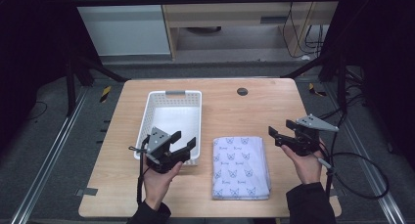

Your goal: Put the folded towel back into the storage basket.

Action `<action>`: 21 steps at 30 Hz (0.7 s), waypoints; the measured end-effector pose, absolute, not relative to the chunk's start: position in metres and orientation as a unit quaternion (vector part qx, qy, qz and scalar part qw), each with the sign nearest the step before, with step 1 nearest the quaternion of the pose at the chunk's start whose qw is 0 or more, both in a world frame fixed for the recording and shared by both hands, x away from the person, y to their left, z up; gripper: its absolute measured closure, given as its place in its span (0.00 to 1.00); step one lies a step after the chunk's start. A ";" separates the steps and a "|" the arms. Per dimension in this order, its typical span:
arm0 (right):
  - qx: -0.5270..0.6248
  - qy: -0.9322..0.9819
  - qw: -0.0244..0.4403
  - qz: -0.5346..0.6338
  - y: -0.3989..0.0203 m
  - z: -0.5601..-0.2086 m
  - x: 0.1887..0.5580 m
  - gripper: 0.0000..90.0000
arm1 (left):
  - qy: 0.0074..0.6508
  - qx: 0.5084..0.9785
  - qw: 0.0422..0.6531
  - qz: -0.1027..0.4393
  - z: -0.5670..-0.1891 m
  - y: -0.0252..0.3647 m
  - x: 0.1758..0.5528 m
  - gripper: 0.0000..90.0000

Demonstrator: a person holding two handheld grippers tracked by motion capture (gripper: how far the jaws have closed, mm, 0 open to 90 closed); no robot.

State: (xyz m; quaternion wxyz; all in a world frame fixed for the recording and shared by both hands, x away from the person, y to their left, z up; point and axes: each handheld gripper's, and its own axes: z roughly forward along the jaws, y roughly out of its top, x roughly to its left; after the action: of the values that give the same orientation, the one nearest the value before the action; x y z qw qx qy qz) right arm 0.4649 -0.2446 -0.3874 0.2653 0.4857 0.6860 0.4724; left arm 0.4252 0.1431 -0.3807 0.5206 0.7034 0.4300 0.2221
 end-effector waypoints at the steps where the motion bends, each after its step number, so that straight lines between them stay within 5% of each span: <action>1: 0.484 0.687 0.263 0.475 -0.244 -0.388 0.466 0.32 | 0.429 0.704 0.521 0.222 -0.383 0.140 0.424 0.46; 21: 0.484 0.713 0.236 0.448 -0.237 -0.418 0.476 0.32 | 0.415 0.741 0.491 0.195 -0.422 0.100 0.408 0.48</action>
State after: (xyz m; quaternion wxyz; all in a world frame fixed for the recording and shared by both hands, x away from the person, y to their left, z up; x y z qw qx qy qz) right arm 0.4759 -0.2372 -0.4180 0.2362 0.4843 0.7134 0.4479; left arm 0.4077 0.1004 -0.4218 0.4911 0.7408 0.4148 0.1951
